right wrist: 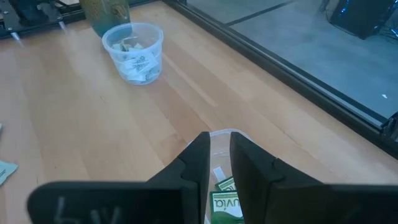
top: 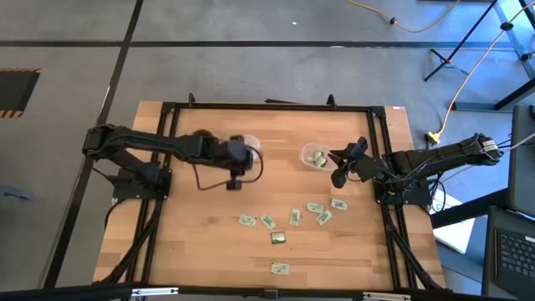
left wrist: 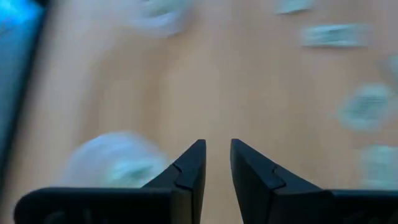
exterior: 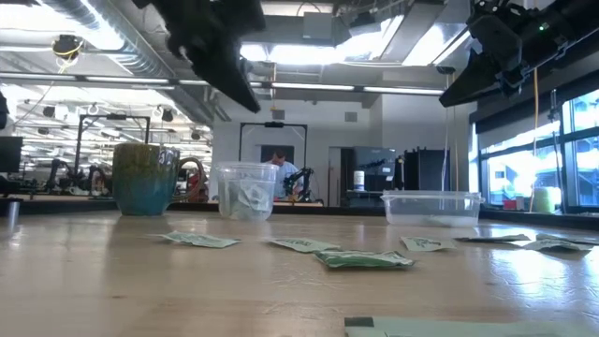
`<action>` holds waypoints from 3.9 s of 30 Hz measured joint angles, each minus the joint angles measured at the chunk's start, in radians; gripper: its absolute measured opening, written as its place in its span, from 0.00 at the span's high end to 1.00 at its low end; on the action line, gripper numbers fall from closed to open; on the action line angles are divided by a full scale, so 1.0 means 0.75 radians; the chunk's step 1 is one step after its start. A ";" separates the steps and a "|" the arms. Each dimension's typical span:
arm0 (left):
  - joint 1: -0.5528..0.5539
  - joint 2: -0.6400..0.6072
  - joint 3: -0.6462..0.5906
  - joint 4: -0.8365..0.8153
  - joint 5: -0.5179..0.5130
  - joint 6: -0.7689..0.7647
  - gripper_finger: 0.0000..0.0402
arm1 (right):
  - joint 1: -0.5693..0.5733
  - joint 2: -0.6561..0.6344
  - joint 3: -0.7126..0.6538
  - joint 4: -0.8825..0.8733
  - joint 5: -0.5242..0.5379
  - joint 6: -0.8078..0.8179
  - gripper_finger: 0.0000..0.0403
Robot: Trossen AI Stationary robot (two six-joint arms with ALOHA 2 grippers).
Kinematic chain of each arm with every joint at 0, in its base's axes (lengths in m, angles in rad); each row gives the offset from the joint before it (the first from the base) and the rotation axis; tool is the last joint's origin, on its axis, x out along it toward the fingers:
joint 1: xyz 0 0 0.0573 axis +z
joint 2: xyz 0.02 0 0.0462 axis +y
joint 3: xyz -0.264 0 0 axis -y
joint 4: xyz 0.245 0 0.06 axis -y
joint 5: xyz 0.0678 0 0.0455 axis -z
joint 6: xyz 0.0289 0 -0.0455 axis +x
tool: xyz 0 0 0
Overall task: Pick and place items into bin
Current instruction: Put the white stevia packet into the left transparent bin
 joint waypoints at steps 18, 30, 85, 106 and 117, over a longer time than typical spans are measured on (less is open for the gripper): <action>-0.425 0.334 0.000 0.024 0.142 -0.094 0.82 | 0.000 0.018 0.000 0.005 0.000 0.000 0.83; -0.484 0.514 -0.001 0.104 0.073 -0.171 0.84 | 0.000 0.032 0.000 0.008 0.000 0.016 0.83; -0.110 0.005 -0.064 -0.071 -0.539 -0.105 0.99 | 0.000 0.031 0.000 0.007 0.000 0.005 0.83; 0.193 0.267 -0.062 -0.010 -0.422 0.033 0.98 | 0.000 0.031 0.000 0.006 0.000 -0.002 0.83; 0.185 0.243 0.012 -0.025 -0.476 0.032 0.86 | 0.000 0.031 0.000 0.006 0.000 -0.004 0.83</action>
